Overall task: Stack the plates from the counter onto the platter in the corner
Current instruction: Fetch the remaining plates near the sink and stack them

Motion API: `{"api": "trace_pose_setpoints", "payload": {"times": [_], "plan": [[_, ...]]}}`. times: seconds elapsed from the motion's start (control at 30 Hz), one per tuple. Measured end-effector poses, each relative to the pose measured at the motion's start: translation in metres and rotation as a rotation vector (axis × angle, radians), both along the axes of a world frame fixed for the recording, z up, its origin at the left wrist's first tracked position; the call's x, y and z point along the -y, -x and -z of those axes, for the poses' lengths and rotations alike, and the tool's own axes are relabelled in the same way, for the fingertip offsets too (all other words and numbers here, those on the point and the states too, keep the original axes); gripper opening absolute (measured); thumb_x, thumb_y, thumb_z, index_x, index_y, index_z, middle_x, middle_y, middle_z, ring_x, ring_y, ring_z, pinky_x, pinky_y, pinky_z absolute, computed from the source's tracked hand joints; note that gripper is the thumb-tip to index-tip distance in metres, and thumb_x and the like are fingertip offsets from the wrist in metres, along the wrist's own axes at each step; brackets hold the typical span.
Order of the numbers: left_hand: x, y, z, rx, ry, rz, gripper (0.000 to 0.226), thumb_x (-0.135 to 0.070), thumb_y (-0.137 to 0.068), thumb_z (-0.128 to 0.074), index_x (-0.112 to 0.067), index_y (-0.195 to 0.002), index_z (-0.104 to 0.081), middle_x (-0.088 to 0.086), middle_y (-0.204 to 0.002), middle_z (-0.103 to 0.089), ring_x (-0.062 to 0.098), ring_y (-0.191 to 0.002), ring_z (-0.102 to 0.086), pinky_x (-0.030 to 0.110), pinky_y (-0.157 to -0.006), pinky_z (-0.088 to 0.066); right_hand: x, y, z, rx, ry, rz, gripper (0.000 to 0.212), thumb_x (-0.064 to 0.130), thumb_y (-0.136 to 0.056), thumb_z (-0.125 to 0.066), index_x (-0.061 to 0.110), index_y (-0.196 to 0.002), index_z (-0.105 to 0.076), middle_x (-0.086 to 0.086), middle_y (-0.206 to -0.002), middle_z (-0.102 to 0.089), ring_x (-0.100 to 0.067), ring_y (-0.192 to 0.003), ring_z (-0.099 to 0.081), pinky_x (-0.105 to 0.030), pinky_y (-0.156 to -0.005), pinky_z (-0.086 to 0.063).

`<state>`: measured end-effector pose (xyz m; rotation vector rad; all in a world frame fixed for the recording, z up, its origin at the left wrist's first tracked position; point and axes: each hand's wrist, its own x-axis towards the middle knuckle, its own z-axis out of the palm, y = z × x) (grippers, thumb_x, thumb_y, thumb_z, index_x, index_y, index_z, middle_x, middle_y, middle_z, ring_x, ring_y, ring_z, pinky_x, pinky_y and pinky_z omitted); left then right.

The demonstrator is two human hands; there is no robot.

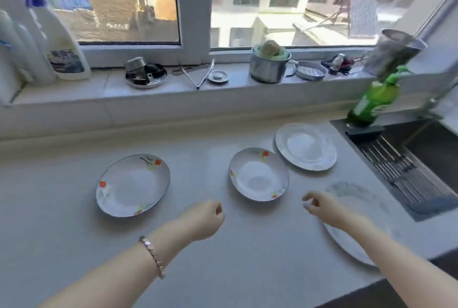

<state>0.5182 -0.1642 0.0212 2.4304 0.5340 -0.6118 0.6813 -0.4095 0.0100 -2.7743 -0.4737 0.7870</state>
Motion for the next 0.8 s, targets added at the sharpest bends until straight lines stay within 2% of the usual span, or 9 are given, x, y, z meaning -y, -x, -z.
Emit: {"api": "trace_pose_setpoints", "payload": {"times": [0.1, 0.17, 0.27, 0.37, 0.5, 0.6, 0.67, 0.73, 0.8], "plan": [[0.055, -0.064, 0.008, 0.014, 0.061, -0.015, 0.016, -0.023, -0.092, -0.038, -0.018, -0.087, -0.053, 0.011, -0.103, -0.065, 0.025, -0.085, -0.056, 0.027, -0.068, -0.038, 0.07, -0.055, 0.019, 0.067, 0.031, 0.134, 0.034, 0.024, -0.09, -0.053, 0.011, -0.121, -0.059, -0.007, -0.113, -0.065, -0.024, -0.108, -0.059, -0.03, -0.089, -0.045], [0.087, -0.097, 0.012, -0.005, 0.082, -0.016, 0.017, -0.022, -0.091, -0.038, -0.016, -0.087, -0.054, 0.011, -0.106, -0.066, 0.026, -0.088, -0.058, 0.028, -0.068, -0.041, 0.107, -0.082, 0.031, 0.063, 0.136, 0.168, 0.045, 0.032, -0.091, -0.052, 0.01, -0.131, -0.05, -0.011, -0.132, -0.054, -0.026, -0.124, -0.049, -0.033, -0.1, -0.039], [0.122, -0.134, 0.018, -0.058, 0.09, -0.013, 0.018, -0.022, -0.089, -0.037, -0.015, -0.087, -0.054, 0.011, -0.104, -0.067, 0.022, -0.078, -0.051, 0.026, -0.062, -0.037, 0.145, -0.12, 0.049, 0.037, 0.286, 0.207, 0.066, 0.047, -0.088, -0.051, 0.01, -0.14, -0.034, -0.014, -0.143, -0.037, -0.03, -0.134, -0.033, -0.037, -0.106, -0.033], [0.144, -0.157, 0.026, -0.086, 0.139, -0.061, 0.02, -0.022, -0.088, -0.038, -0.013, -0.085, -0.055, 0.014, -0.104, -0.069, 0.021, -0.074, -0.052, 0.025, -0.065, -0.039, 0.164, -0.151, 0.064, 0.02, 0.28, 0.261, 0.081, 0.053, -0.082, -0.055, 0.012, -0.144, -0.023, -0.014, -0.145, -0.034, -0.031, -0.136, -0.029, -0.04, -0.109, -0.031], [0.157, -0.18, 0.036, -0.111, 0.172, -0.13, 0.017, -0.023, -0.089, -0.04, -0.017, -0.083, -0.056, 0.002, -0.092, -0.071, 0.017, -0.074, -0.057, 0.023, -0.061, -0.04, 0.168, -0.18, 0.075, -0.073, 0.199, 0.353, 0.067, 0.044, -0.077, -0.061, 0.01, -0.131, -0.039, -0.014, -0.133, -0.048, -0.032, -0.125, -0.044, -0.036, -0.096, -0.04], [0.166, -0.191, 0.039, -0.144, 0.27, -0.239, 0.017, -0.021, -0.091, -0.044, -0.019, -0.078, -0.054, -0.001, -0.081, -0.067, 0.015, -0.076, -0.06, 0.022, -0.061, -0.041, 0.178, -0.192, 0.078, -0.184, 0.138, 0.356, 0.037, 0.044, -0.076, -0.067, 0.013, -0.089, -0.051, -0.01, -0.106, -0.059, -0.028, -0.101, -0.057, -0.027, -0.065, -0.041], [0.171, -0.204, 0.042, -0.159, 0.367, -0.331, 0.018, -0.017, -0.091, -0.046, -0.017, -0.076, -0.054, 0.001, -0.075, -0.064, 0.016, -0.072, -0.06, 0.022, -0.061, -0.042, 0.187, -0.199, 0.078, -0.227, 0.084, 0.329, 0.039, 0.045, -0.073, -0.07, 0.018, -0.07, -0.043, -0.003, -0.085, -0.056, -0.023, -0.083, -0.055, -0.025, -0.051, -0.033], [0.177, -0.223, 0.047, -0.15, 0.463, -0.458, 0.014, -0.012, -0.092, -0.045, -0.011, -0.084, -0.055, 0.003, -0.073, -0.062, 0.016, -0.067, -0.059, 0.023, -0.062, -0.044, 0.192, -0.208, 0.075, -0.253, 0.006, 0.295, 0.034, 0.042, -0.073, -0.072, 0.015, -0.073, -0.051, 0.0, -0.078, -0.057, -0.02, -0.076, -0.055, -0.022, -0.052, -0.034], [0.186, -0.249, 0.054, -0.116, 0.576, -0.636, 0.017, -0.01, -0.095, -0.043, -0.004, -0.106, -0.054, 0.009, -0.082, -0.061, 0.02, -0.073, -0.061, 0.027, -0.068, -0.049, 0.197, -0.215, 0.071, -0.3, -0.109, 0.306, 0.033, 0.037, -0.073, -0.074, 0.009, -0.086, -0.062, -0.006, -0.085, -0.066, -0.018, -0.075, -0.059, -0.025, -0.06, -0.043]]}}
